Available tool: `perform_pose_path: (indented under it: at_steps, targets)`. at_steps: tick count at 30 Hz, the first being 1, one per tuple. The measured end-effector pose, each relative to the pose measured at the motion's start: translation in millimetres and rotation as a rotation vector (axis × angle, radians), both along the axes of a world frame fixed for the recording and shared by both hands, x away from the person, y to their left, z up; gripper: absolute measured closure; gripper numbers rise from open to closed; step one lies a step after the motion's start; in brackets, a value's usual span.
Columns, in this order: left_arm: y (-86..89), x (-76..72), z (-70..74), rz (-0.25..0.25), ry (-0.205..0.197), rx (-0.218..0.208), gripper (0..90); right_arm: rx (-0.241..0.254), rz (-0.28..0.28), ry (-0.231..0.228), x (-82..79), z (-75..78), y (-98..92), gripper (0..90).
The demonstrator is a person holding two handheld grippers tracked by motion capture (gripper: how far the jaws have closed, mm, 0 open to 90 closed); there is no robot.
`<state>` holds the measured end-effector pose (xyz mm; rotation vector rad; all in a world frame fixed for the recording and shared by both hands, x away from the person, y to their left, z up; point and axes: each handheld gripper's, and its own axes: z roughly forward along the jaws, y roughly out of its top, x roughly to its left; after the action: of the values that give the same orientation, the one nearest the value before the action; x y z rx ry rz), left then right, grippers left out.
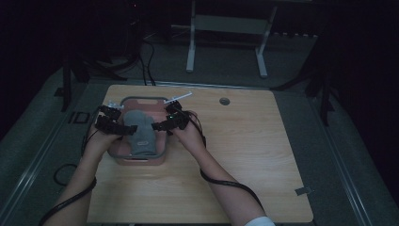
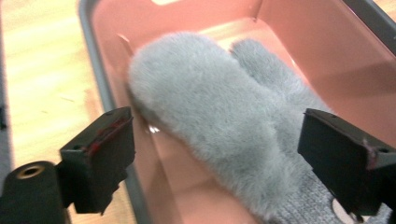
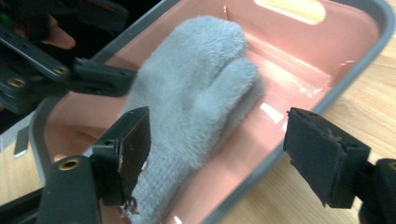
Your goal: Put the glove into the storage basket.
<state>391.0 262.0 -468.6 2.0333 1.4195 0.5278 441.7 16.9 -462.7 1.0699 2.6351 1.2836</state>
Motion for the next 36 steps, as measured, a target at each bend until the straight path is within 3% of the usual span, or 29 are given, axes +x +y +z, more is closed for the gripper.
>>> perform_pose_path:
  at_steps: [11, 14, 19, 25, 36]
  targets:
    - [-11.0, -19.8, 12.9, 0.004, -0.13, -0.055, 8.2, -0.012, 0.013, -0.06, -7.6, 2.2, -31.5, 20.2]
    - [-24.0, -24.5, 16.9, -0.038, -0.149, -0.078, 8.2, -0.015, 0.018, -0.07, -10.4, 3.3, -41.0, 20.1]
    - [-54.6, -28.4, 17.2, -0.115, -0.164, -0.073, 8.2, -0.025, 0.022, -0.09, -17.4, 5.3, -62.1, 20.1]
    - [-77.0, -32.9, 14.0, -0.174, -0.17, -0.086, 8.2, -0.042, 0.039, -0.12, -28.9, 5.2, -87.3, 19.5]
    - [-138.2, -49.6, 10.6, -0.341, -0.192, -0.151, 8.2, -0.021, 0.031, -0.136, -51.7, -3.1, -139.2, 19.2]
